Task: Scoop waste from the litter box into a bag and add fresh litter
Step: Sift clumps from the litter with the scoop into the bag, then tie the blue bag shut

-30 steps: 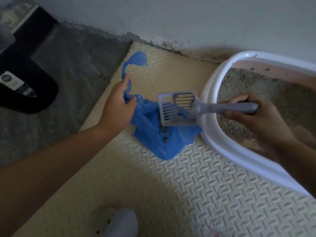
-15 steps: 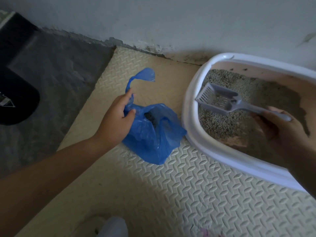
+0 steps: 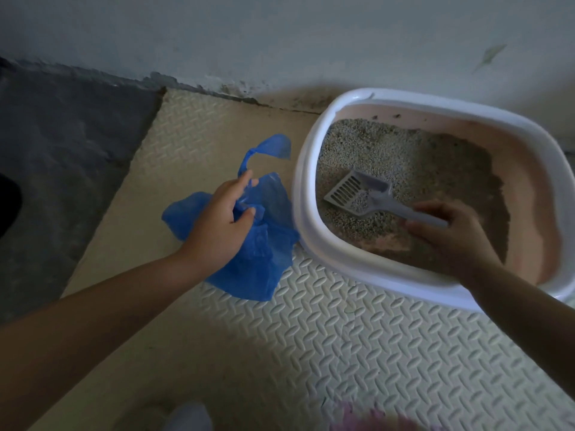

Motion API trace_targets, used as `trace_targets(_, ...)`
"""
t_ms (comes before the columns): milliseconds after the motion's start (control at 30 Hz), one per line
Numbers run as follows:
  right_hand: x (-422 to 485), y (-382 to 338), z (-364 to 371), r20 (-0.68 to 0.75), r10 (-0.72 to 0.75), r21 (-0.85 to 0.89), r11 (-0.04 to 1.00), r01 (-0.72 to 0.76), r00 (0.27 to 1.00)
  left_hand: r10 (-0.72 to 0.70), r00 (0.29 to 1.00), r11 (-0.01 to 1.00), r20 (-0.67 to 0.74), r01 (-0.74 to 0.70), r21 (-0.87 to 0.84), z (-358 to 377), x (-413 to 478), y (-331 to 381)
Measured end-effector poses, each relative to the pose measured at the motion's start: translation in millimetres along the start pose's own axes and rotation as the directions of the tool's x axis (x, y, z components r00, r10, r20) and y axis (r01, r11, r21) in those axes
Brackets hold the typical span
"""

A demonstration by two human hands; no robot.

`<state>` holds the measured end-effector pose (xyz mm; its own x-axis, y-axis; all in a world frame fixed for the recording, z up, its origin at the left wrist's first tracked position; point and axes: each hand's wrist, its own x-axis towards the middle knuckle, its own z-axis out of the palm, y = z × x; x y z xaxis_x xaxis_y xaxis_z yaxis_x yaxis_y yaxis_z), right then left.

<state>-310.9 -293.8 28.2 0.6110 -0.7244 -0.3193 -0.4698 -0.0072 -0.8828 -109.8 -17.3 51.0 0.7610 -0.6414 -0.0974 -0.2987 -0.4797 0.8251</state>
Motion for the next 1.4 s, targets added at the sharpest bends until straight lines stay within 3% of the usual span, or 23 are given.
trace_targets(133, -19, -6, -1, 0.119, -0.240, -0.365, 0.892, 0.267, 0.964, -0.002, 0.999, 1.000, 0.032, 0.002, -0.015, 9, 2, 4)
trace_targets(300, -45, -10, 9, 0.247, -0.464, -0.543, 0.661, 0.518, 0.850, -0.019, 0.999, 1.000, 0.042, 0.020, -0.016, 16, 2, 5)
trace_targets(567, -54, -11, 30, 0.503, -0.526, -0.403, 0.559, 0.725, 0.686, -0.019, 0.999, 1.000, 0.033, 0.019, -0.017, 16, 2, 2)
trace_targets(633, -56, -13, 32, 0.493, -0.576, -0.393, 0.522, 0.757, 0.653, -0.018, 0.999, 1.000, 0.031, 0.019, -0.022, 14, 2, 2)
trace_targets(800, -57, -20, 40, 0.339, -0.668, -0.459, 0.497, 0.736, 0.662, -0.011, 1.000, 0.999, 0.020, 0.012, -0.029, 9, 1, 1)
trace_targets(1033, -56, -19, 53, 0.492, -0.577, -0.534, 0.392, 0.749, 0.652, -0.003, 1.000, 1.000, 0.009, 0.003, -0.025, 7, 0, 0)
trace_targets(1167, -72, -33, 37, 0.550, -0.650, -0.504, 0.243, 0.829, 0.525, 0.012, 1.000, 1.000, -0.009, -0.012, -0.020, -1, -1, 1)
trace_targets(1233, -85, -48, 40, 0.525, -0.703, -0.436, 0.263, 0.861, 0.481, 0.025, 0.999, 1.000, -0.036, -0.025, -0.003, -8, -1, 2)
trace_targets(1267, -88, -56, 47, 0.509, -0.703, -0.402, 0.316, 0.860, 0.496, 0.039, 0.998, 0.999, -0.048, -0.039, 0.012, -12, -1, 2)
trace_targets(1400, -73, -84, 101, 0.550, -0.515, -0.417, 0.513, 0.750, 0.658, 0.068, 0.993, 0.998, -0.097, -0.068, 0.012, -30, -4, 0)
